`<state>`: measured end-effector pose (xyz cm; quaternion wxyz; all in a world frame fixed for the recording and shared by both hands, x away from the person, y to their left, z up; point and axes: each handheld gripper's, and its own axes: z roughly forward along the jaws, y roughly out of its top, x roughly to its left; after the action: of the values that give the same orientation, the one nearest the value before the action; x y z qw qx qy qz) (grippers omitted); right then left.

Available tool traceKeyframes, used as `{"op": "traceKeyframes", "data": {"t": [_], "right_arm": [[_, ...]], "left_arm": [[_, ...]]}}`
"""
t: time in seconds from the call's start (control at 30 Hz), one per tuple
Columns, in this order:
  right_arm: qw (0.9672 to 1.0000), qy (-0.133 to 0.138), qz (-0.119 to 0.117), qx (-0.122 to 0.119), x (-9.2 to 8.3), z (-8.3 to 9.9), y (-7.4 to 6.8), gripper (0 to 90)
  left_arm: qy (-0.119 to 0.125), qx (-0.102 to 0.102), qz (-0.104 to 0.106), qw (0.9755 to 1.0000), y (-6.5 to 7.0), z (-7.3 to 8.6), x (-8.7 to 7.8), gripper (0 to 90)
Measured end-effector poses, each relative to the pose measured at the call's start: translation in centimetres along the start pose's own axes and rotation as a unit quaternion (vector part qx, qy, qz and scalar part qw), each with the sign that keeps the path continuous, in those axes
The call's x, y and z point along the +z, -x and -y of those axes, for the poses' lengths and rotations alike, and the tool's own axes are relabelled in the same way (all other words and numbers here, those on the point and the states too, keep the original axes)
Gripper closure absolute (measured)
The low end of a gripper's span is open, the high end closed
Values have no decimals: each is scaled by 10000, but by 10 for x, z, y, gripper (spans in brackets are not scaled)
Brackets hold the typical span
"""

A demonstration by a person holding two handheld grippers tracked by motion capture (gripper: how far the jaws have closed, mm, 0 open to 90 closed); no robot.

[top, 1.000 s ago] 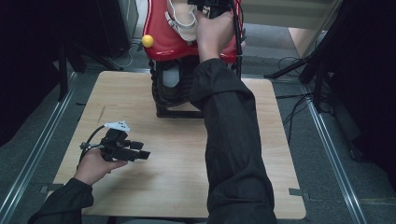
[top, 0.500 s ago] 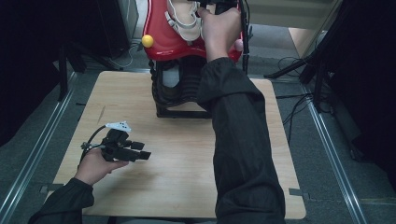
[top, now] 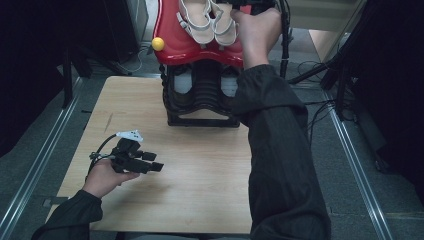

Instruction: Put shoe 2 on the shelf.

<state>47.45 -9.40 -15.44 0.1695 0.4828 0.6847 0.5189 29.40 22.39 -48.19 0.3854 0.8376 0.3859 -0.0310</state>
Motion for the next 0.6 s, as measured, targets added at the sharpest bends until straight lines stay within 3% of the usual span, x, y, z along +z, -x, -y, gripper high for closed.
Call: {"op": "traceKeyframes", "data": {"t": [0.33,0.6], "right_arm": [[10000,-2,-54,-32,-18,9,21,419],[10000,-42,30,-35,-29,18,40,409]], "left_arm": [[-5,30,21,10000,1,-1,1,412],[-7,35,-10,10000,2,0,1,411]]}}
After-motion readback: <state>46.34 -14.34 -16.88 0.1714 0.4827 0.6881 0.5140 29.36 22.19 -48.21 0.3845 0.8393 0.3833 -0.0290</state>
